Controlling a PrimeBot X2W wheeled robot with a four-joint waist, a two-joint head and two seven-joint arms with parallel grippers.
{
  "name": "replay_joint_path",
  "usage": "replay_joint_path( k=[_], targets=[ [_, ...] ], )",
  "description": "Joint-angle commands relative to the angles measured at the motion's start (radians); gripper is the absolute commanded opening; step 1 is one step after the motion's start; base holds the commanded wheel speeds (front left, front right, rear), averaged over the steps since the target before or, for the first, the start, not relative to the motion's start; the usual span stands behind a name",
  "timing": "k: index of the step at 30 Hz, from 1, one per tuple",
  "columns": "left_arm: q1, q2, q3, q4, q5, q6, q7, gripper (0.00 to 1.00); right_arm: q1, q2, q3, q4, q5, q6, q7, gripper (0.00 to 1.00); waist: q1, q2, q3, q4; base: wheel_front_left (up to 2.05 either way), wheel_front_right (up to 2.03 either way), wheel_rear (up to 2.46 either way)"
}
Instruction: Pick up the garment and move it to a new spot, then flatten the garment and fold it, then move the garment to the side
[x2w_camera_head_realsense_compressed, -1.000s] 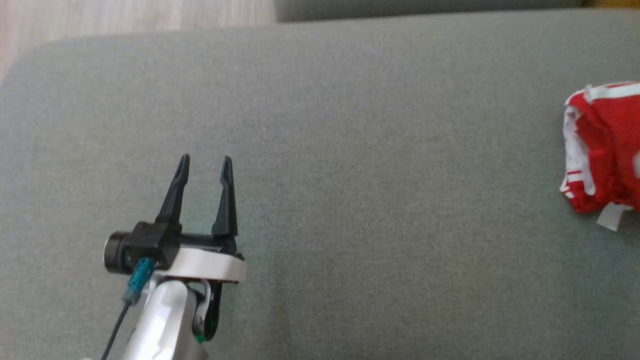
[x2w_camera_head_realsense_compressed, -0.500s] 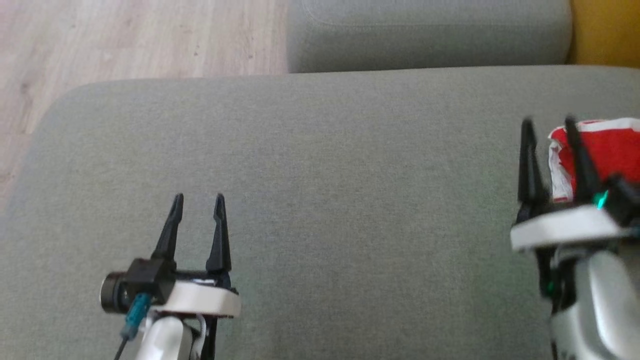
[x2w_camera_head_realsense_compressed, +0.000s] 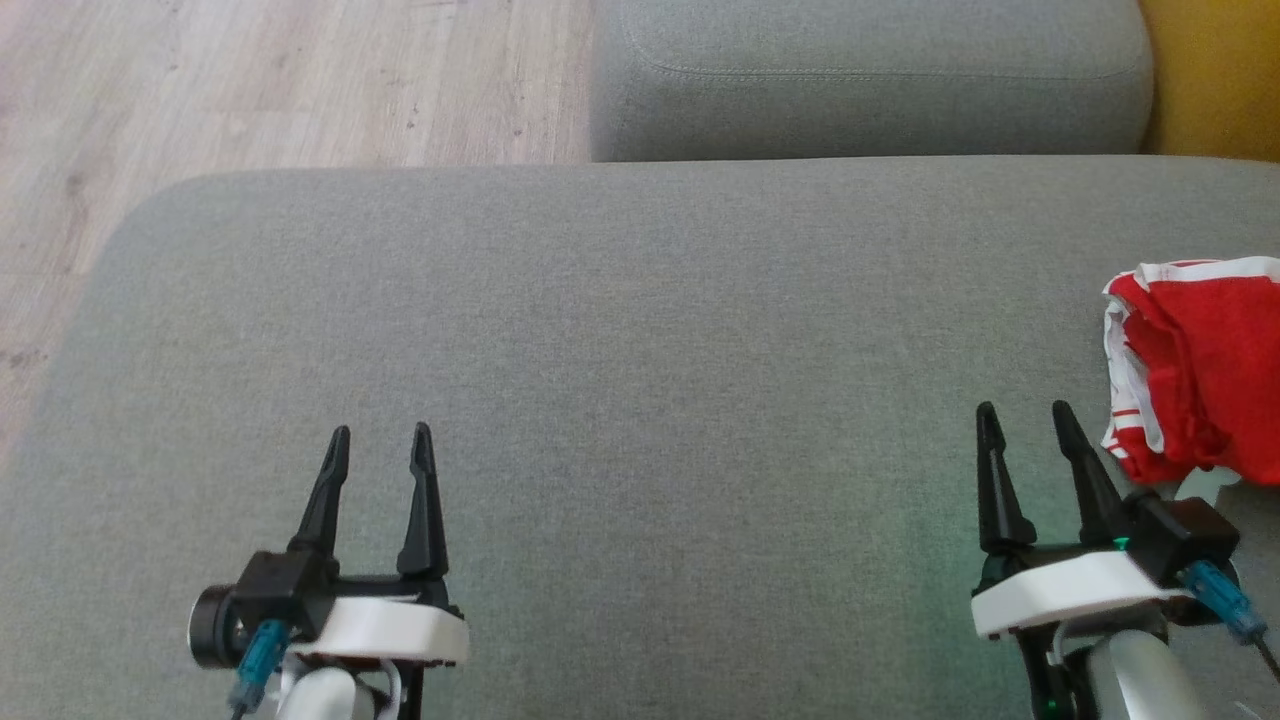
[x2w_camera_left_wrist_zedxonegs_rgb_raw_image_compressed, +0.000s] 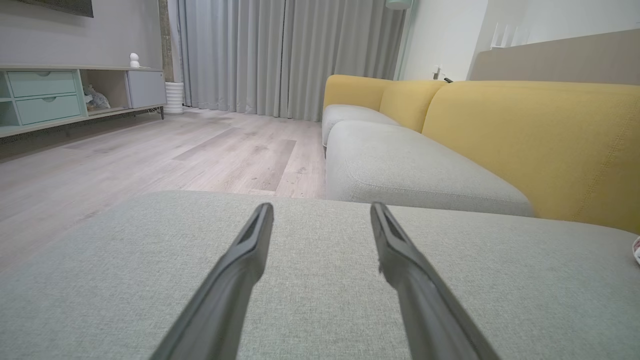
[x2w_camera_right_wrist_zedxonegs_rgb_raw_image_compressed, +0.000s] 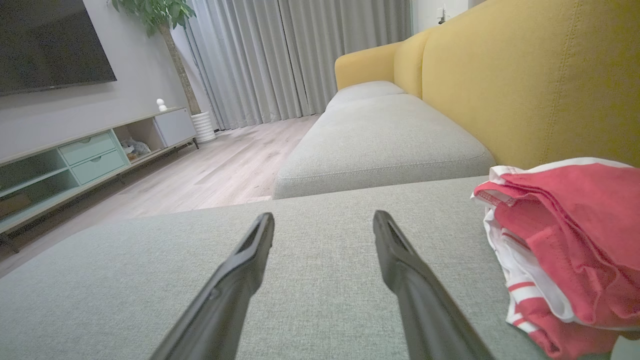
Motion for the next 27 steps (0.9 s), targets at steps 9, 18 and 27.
replay_joint_path(
  k=[9, 18, 27],
  targets=[
    [-0.025, 0.006, 0.037, -0.026, -0.03, 0.009, -0.009, 1.0, -0.047, -0.003, 0.033, -0.05, -0.004, -0.001, -0.013, 1.0, 0.0, -0.0001, -0.001, -0.005, 0.0, 0.0, 0.0],
    [-0.024, 0.006, 0.052, -0.018, -0.076, 0.009, -0.009, 1.0, -0.041, -0.003, 0.034, -0.063, 0.0, -0.001, -0.014, 1.0, 0.0, -0.0001, 0.002, -0.008, 0.0, 0.0, 0.0],
    [0.009, -0.001, 0.023, 0.06, -0.126, 0.003, 0.007, 0.0, 0.011, 0.002, 0.021, 0.01, 0.005, 0.0, 0.002, 0.0, 0.0001, -0.0001, 0.007, -0.012, 0.0, 0.0, 0.0]
  ],
)
